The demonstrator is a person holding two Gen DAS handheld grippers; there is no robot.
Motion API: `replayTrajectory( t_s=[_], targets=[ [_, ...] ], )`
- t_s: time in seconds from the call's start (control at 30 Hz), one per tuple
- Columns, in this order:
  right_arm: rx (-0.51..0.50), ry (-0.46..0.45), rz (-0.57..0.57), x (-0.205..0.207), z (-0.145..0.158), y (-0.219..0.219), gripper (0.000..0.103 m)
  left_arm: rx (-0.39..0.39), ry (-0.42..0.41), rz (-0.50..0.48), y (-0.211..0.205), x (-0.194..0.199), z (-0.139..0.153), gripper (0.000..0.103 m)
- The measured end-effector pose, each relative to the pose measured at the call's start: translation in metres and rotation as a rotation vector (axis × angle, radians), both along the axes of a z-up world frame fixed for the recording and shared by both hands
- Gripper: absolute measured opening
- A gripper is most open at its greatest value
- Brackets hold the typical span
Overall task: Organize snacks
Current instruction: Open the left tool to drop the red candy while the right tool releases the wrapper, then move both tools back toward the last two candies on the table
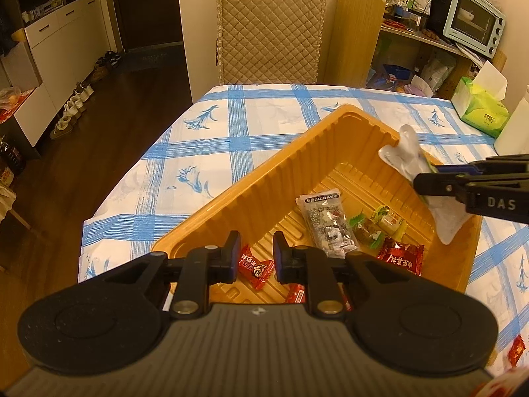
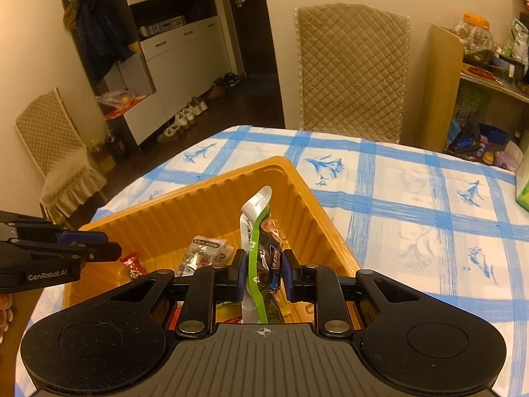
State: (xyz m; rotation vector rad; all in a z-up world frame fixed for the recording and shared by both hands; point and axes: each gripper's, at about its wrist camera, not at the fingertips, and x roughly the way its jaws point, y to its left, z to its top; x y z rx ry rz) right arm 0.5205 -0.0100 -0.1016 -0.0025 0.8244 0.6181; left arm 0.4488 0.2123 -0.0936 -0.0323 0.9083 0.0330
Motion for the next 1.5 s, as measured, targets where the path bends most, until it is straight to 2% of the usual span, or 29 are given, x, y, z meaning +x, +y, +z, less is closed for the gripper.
replayTrajectory(
  t_s=[0.37,0.47,0.57,0.6,0.63,0.67,0.73,0.83,0.9,1.0,1.1,1.2,1.5],
  targets=[
    [-0.04,-0.005,0.03,0.013,-0.008,0.015,0.023,-0.009,-0.004,-0.001,0.002,0.0,0.001,0.02],
    [-0.042,-0.022,0.02,0.013,-0.008,0.017,0.023,-0.011,-0.004,-0.003,0.002,-0.001,0.001,0.026],
    [-0.023,-0.012,0.009,0.015,-0.006,0.017,0.024,-0.023,-0.003,-0.001,0.002,-0.003,0.002,0.037],
    [-0.019,-0.003,0.009,0.015,-0.006,0.017,0.026,-0.025,-0.004,-0.001,0.001,-0.004,0.002,0.039],
    [-0.016,0.002,0.009,0.015,-0.003,0.017,0.035,-0.026,-0.006,-0.003,0.001,-0.005,0.002,0.04],
    [-0.012,-0.001,0.004,0.014,-0.002,0.015,0.052,-0.026,-0.006,-0.005,0.0,-0.006,0.003,0.042],
    [0.006,-0.026,-0.01,0.009,0.003,0.012,0.07,-0.025,-0.007,-0.01,-0.002,-0.007,0.004,0.049],
    [0.026,-0.015,0.0,0.002,0.008,0.008,0.072,-0.026,-0.017,-0.013,-0.004,-0.01,0.008,0.057],
    [0.036,-0.003,0.003,-0.001,0.01,0.006,0.072,-0.03,-0.023,-0.014,-0.006,-0.012,0.011,0.067],
    [0.043,0.01,-0.001,-0.009,0.013,0.002,0.075,-0.031,-0.038,-0.02,-0.009,-0.017,0.017,0.075],
    [0.053,0.012,-0.029,-0.019,0.017,-0.004,0.084,-0.031,-0.048,-0.021,-0.014,-0.023,0.022,0.079],
    [0.064,0.02,-0.042,-0.029,0.021,-0.01,0.084,-0.031,-0.054,-0.017,-0.019,-0.03,0.028,0.084],
    [0.096,0.023,-0.069,-0.068,0.041,-0.03,0.085,-0.044,-0.072,-0.004,-0.034,-0.062,0.05,0.087]
  ],
)
